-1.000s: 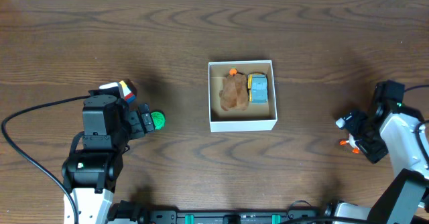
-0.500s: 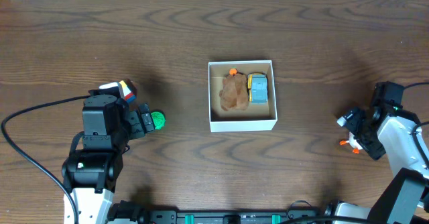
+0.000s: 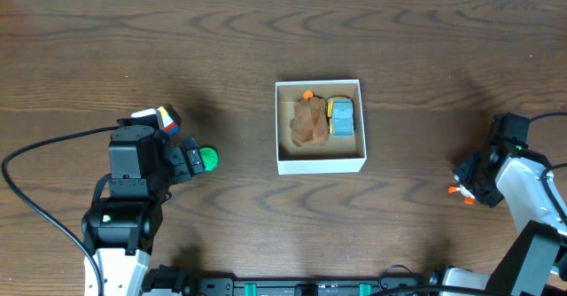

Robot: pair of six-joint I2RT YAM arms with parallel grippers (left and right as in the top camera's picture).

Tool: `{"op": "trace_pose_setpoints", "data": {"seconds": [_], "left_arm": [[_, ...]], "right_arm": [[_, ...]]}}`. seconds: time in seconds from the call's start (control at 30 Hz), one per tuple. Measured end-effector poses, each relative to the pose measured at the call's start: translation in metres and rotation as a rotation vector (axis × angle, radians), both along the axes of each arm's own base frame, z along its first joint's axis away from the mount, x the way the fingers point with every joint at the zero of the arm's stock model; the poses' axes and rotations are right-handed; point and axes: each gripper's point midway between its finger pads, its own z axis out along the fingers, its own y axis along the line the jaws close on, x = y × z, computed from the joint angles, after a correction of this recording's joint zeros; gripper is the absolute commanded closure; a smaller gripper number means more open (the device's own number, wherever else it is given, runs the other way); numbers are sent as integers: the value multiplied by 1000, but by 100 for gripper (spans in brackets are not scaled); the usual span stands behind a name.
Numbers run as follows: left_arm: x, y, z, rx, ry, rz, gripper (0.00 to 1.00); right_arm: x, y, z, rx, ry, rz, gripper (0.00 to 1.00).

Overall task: Pack container
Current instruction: 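Grasp the white-and-pink duck with the right gripper, then lower the duck into the box's left side and open the right gripper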

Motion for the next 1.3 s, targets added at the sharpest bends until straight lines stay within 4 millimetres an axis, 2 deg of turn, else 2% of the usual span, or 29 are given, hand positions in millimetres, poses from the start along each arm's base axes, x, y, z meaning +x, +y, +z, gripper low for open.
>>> {"op": "trace_pose_setpoints", "data": {"seconds": [0.1, 0.23, 0.4, 0.5, 0.6, 0.73, 0.83, 0.9, 0.97, 1.13, 1.2, 1.3], "left_arm": [[0, 0, 0, 0, 0, 0, 2], [0, 0, 0, 0, 0, 0, 2], [0, 0, 0, 0, 0, 0, 2], [0, 0, 0, 0, 0, 0, 2], [0, 0, 0, 0, 0, 0, 2], [0, 0, 0, 0, 0, 0, 2], [0, 0, 0, 0, 0, 0, 2], [0, 0, 0, 0, 0, 0, 2], [0, 0, 0, 0, 0, 0, 2], [0, 0, 0, 0, 0, 0, 2], [0, 0, 0, 0, 0, 0, 2], [0, 0, 0, 0, 0, 0, 2]], "right_arm": [[0, 0, 0, 0, -1, 0, 99], [2, 2, 0, 9, -8, 3, 99], [8, 16, 4, 91, -20, 80, 99], [21, 30, 24, 146, -41, 154, 99], [53, 50, 67, 155, -132, 296, 99], [101, 103, 149, 120, -342, 582, 99], [114, 155, 198, 108, -468, 772, 99], [116, 191, 217, 115, -530, 868, 99], [114, 224, 224, 134, -563, 931, 99], [110, 288, 221, 172, -593, 996, 99], [112, 318, 213, 190, -601, 1024, 99], [114, 347, 195, 206, -583, 1038, 99]]}}
